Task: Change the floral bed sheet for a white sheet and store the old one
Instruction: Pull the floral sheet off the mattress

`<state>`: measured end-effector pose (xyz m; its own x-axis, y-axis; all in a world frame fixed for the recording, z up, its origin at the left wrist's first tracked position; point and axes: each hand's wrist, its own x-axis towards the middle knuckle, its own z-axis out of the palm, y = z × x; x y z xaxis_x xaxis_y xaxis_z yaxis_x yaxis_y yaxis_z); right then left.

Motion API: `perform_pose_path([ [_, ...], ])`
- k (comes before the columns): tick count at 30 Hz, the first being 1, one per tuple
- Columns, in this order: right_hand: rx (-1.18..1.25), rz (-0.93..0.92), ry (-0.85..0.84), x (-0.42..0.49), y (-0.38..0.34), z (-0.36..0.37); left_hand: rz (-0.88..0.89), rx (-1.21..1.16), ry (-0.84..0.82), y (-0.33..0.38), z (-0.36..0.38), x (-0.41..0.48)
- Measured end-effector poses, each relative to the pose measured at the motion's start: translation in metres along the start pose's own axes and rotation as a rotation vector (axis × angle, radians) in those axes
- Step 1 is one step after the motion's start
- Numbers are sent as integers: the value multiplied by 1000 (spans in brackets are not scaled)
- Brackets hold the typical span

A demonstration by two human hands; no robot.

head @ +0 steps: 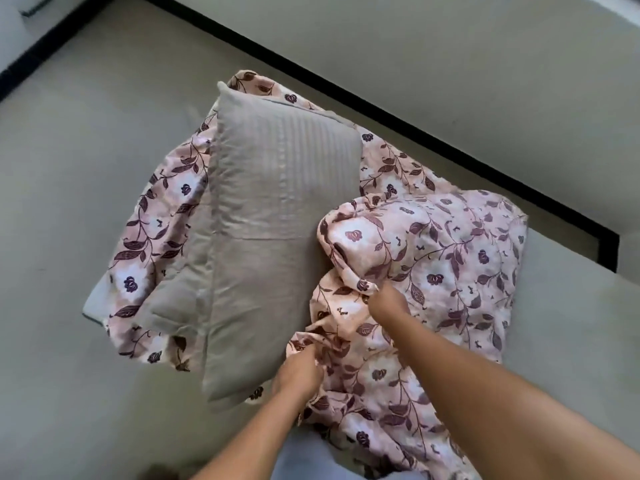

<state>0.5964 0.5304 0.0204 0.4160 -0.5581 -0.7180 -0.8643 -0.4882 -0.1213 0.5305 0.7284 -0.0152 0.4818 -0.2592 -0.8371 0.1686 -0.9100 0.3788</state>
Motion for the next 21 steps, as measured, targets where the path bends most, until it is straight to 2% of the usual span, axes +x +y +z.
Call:
perform_pose_path([
  [3, -158, -20, -46, -4, 2, 11, 74, 153, 208, -3, -5, 3],
  [6, -320, -286, 64, -12, -6, 31, 128, 153, 598, -6, -22, 5],
  [8, -371, -475, 93, -18, -17, 44, 63, 69, 846, -17, -34, 16],
  [9, -356, -528, 45, -22, -26, 48, -19, 6, 900, -22, -44, 21],
  [12, -334, -594, -147, -29, -48, 59, -319, -201, 797, -39, -82, 33],
  [14, -333, -613, -229, -32, -56, 63, -416, -330, 678, -52, -100, 42],
  [18, -293, -585, -285, -38, -64, 62, -385, -430, 543, -67, -119, 51],
  [21, -226, -525, -295, -39, -64, 62, -329, -456, 638, -56, -125, 42],
])
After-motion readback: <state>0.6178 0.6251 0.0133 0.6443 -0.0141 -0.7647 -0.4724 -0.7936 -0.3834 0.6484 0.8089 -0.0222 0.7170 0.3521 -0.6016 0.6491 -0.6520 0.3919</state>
